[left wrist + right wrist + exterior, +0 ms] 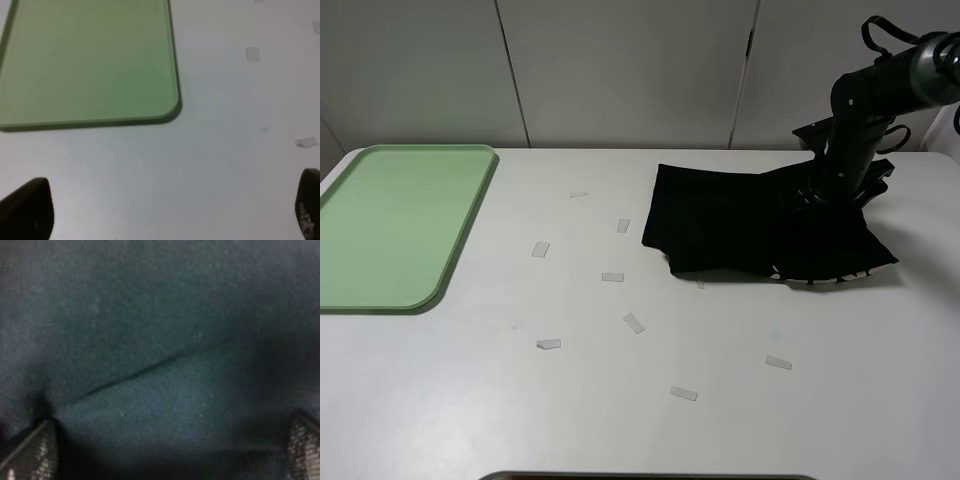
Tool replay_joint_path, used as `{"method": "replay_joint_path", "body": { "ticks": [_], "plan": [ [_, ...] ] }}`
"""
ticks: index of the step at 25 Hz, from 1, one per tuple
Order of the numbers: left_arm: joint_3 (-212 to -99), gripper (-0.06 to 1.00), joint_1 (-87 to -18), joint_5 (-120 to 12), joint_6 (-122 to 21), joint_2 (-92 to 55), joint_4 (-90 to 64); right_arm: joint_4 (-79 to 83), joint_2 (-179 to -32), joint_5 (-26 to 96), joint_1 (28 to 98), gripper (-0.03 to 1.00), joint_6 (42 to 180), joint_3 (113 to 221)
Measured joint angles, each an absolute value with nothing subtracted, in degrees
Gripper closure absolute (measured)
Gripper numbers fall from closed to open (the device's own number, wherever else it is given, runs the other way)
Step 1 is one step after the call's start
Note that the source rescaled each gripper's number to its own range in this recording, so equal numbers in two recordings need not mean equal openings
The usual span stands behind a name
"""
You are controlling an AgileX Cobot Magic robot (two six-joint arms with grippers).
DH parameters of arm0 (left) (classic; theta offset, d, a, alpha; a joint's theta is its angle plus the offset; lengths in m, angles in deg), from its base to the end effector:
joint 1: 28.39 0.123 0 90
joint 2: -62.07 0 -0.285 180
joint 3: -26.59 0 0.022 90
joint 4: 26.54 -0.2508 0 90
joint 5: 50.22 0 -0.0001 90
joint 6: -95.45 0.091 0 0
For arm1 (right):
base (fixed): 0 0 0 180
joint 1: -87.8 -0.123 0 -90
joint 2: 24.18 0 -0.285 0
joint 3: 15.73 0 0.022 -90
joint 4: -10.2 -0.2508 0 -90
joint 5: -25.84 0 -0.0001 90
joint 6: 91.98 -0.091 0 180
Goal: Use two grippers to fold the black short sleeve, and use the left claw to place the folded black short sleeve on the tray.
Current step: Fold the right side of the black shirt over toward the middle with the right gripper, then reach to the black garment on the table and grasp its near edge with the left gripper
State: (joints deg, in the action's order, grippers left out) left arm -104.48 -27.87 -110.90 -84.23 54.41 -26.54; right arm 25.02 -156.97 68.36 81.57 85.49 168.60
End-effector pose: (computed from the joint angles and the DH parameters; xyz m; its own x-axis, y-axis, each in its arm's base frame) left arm -0.0044 0.0000 0.2757 -0.4582 0.0014 -0.8888 -0.0065 1.0000 0.0050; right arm 0.4184 0.0298 0.1051 -0.9569 -0.2510 -0.1463 -0.2210 0.9558 -0.1940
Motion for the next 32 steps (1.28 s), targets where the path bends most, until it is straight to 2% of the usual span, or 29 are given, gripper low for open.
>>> {"method": "replay_joint_path", "body": {
  "ticks": [6, 19, 29, 32],
  "plan": [
    [-104.5, -0.01, -27.9, -110.9, -84.2, 54.4, -26.5, 24.5, -152.6, 73.1, 81.6, -0.03, 84.8, 168.7],
    [-104.5, -0.01, -27.9, -110.9, -84.2, 54.4, -26.5, 16.5, -125.0, 93.4, 81.6, -0.03, 84.2, 167.9],
    [-104.5, -0.01, -27.9, -110.9, -84.2, 54.4, -26.5, 14.3, -106.9, 95.4, 81.6, -0.03, 84.2, 153.2],
    [-104.5, -0.01, -27.9, -110.9, -84.2, 54.4, -26.5, 12.8, -95.9, 95.6, 81.6, -0.03, 84.2, 144.0]
  ]
}}
